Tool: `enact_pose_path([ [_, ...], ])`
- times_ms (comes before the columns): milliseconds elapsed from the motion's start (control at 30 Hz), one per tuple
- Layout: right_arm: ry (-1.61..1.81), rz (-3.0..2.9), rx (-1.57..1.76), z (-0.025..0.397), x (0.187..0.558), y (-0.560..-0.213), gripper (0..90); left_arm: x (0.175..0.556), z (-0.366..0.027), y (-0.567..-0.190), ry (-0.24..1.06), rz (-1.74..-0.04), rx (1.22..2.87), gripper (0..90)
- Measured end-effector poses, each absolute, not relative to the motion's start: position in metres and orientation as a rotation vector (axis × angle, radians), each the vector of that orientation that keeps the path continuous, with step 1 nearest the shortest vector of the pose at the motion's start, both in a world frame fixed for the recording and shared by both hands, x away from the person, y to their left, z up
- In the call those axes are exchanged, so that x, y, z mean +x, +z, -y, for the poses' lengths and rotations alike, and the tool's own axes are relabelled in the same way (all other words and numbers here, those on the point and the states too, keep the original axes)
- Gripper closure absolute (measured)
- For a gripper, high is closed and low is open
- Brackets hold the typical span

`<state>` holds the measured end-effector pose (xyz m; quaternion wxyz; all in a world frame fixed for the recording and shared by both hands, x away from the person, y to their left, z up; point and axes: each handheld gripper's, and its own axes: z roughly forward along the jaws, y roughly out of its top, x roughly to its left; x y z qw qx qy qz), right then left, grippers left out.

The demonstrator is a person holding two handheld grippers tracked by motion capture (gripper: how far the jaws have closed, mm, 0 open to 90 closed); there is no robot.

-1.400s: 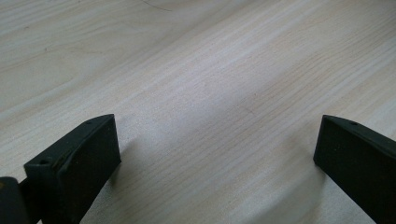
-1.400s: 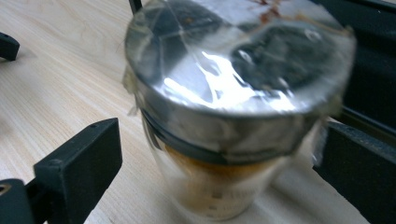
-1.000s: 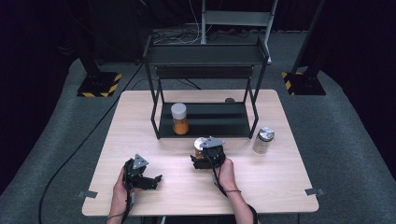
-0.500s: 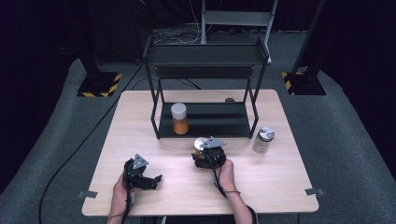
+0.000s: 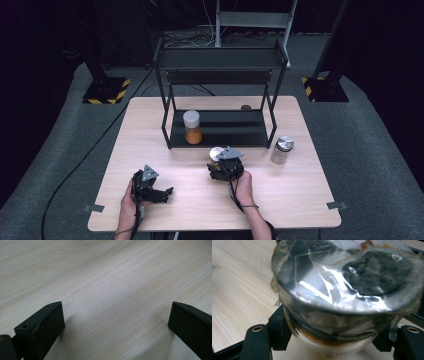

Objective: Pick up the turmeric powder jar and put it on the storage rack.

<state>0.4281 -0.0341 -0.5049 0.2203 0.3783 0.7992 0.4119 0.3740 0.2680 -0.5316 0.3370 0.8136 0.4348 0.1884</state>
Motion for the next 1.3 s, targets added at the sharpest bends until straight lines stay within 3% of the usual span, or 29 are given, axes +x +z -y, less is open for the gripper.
enact_pose_path([
  [1300, 1.168, -2.161, 1.072, 0.052, 0.441, -0.48, 30.1, 0.375, -0.268, -0.532, 0.484, -1.138, 2.119, 0.1],
])
